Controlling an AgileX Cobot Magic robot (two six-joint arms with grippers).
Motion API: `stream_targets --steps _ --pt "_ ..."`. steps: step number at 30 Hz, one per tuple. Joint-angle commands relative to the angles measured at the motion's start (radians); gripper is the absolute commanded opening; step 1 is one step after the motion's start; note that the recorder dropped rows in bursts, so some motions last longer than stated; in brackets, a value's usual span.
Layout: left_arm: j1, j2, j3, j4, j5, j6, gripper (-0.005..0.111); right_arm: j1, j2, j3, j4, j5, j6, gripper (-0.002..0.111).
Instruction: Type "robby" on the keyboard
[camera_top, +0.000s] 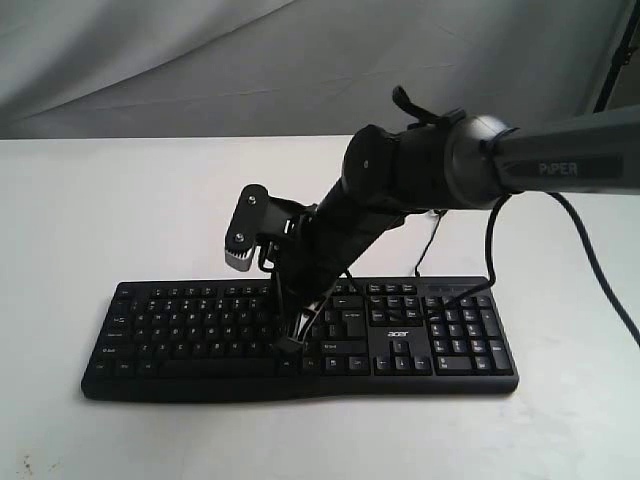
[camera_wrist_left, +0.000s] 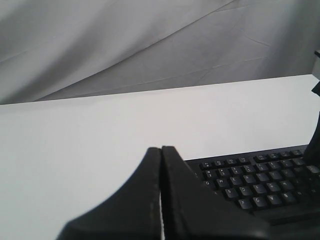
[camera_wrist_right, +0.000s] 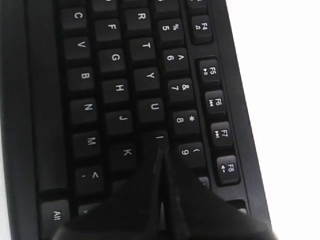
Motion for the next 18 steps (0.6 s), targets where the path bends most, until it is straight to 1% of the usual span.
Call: stream_targets --steps 1,18 --pt "-0.006 -0.003 0.004 0.005 -0.006 -0.003 0.0 -0.007 -0.001 0.002 -0.01 0.015 -0.007 0.0" --pt "-0.006 -0.003 0.004 0.005 -0.006 -0.003 0.0 -0.007 0.018 0.002 -0.004 -0.015 -0.029 0.0"
